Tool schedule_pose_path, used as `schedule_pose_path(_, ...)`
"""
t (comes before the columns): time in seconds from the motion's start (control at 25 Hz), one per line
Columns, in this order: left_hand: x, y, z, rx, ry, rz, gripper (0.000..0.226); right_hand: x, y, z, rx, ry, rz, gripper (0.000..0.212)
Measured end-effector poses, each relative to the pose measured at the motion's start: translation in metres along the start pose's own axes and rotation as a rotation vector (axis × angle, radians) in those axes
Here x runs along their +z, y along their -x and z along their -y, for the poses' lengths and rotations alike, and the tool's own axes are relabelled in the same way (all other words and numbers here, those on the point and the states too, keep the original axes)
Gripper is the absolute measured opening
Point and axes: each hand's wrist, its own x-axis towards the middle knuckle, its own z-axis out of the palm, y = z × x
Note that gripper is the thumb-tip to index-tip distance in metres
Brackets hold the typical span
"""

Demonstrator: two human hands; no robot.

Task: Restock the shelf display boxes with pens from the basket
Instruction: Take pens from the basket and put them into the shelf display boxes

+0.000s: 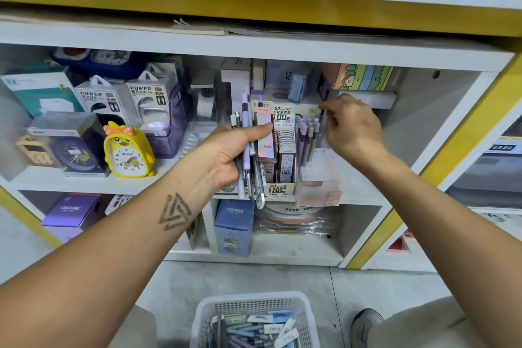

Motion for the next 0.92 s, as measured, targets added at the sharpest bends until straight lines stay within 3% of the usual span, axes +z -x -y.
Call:
schedule_pose_path(0.2, 0.0, 0.0, 0.008, -0.001, -0.041, 0.02, 0.036, 0.012, 0.011, 0.014, -0.102, 0.089, 0.169, 0.035)
schedule_pose_path(0.32, 0.001, 0.001, 0.01, -0.01, -0.065, 0.032, 0.035, 0.012, 0.012, 0.018, -0.109, 0.111, 0.188, 0.034)
schedule_pose_path(0.4, 0.002, 0.001, 0.011, -0.004, -0.067, 0.043, 0.035, 0.01, 0.011, 0.023, -0.055, -0.09, 0.175, 0.029)
schedule_pose_path(0.52, 0.003, 0.003, 0.013, 0.007, -0.065, 0.068, 0.043, 0.003, 0.013, 0.037, 0.238, -0.789, 0.311, 0.015)
schedule_pose_path(0.56, 0.003, 0.004, 0.013, 0.006, -0.07, 0.077, 0.047, 0.002, 0.014, 0.039, 0.283, -0.902, 0.368, 0.018)
schedule_pose_path(0.76, 0.004, 0.008, 0.014, -0.023, -0.057, 0.11, 0.041, -0.001, 0.014, 0.038, 0.386, -1.178, 0.448, 0.015)
schedule_pose_path(0.84, 0.001, 0.008, 0.01, -0.033, -0.027, 0.108, 0.027, -0.006, 0.011, 0.033, 0.424, -1.226, 0.386, 0.009)
schedule_pose_path(0.92, -0.004, 0.008, 0.003, -0.03, -0.023, 0.057, 0.015, -0.008, 0.009, 0.027, 0.393, -1.114, 0.274, 0.009)
